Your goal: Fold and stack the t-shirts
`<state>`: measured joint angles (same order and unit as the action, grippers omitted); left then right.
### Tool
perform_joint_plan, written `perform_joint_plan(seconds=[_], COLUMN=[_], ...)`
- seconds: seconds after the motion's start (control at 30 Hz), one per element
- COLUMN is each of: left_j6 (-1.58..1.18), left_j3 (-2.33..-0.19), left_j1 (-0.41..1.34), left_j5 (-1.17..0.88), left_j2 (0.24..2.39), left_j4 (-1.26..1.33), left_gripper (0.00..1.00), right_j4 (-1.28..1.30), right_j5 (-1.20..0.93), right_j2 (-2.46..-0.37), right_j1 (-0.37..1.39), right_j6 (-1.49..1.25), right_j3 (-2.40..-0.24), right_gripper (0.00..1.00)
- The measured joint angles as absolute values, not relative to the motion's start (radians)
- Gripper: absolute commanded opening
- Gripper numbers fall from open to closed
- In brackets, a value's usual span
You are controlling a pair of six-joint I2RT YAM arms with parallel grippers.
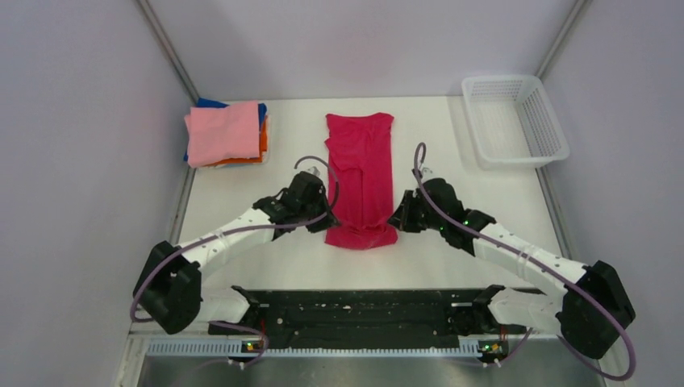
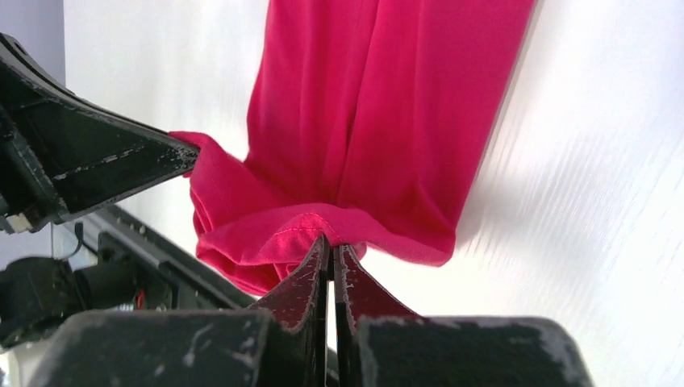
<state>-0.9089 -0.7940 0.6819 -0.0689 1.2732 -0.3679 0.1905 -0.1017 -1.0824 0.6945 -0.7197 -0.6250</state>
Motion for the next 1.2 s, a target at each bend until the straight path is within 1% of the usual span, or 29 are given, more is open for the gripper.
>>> perform_joint_plan(seconds=[0.17,0.4,0.57,0.87,1.2], left_j6=[-0.867,-0.795,-0.742,-0.678,-0.640], left_j3=[-0.902,-1.062,-1.188,-1.345,-1.483], left_j1=[0.570,0.487,0.461,0.418,0.369], left_j5=[-0.082,-0.081,-0.066,-0.047,-0.098], left_j2=[1.376,1.502,1.631,1.773,1.943], left_j4=[-0.367,-0.384,-0.422,-0.477,-0.505], left_gripper=[0.00,0.00,0.00,0.00,0.00], right_j4=[0.165,0.121,0.104,0.037,0.005], right_j5=[-0.112,-0.140,-0.171,-0.267,-0.289], right_j2=[-1.209,-1.374,-1.457,-1.618,-1.713], right_j1=[0.625,0.537,0.485,0.411,0.383], right_j6=[-0.633,-0.570,-0.533,-0.515,-0.505], right_j3=[-0.742,-0.834,-0.901,-0.984,-1.047], right_gripper=[0.00,0.00,0.00,0.00,0.00])
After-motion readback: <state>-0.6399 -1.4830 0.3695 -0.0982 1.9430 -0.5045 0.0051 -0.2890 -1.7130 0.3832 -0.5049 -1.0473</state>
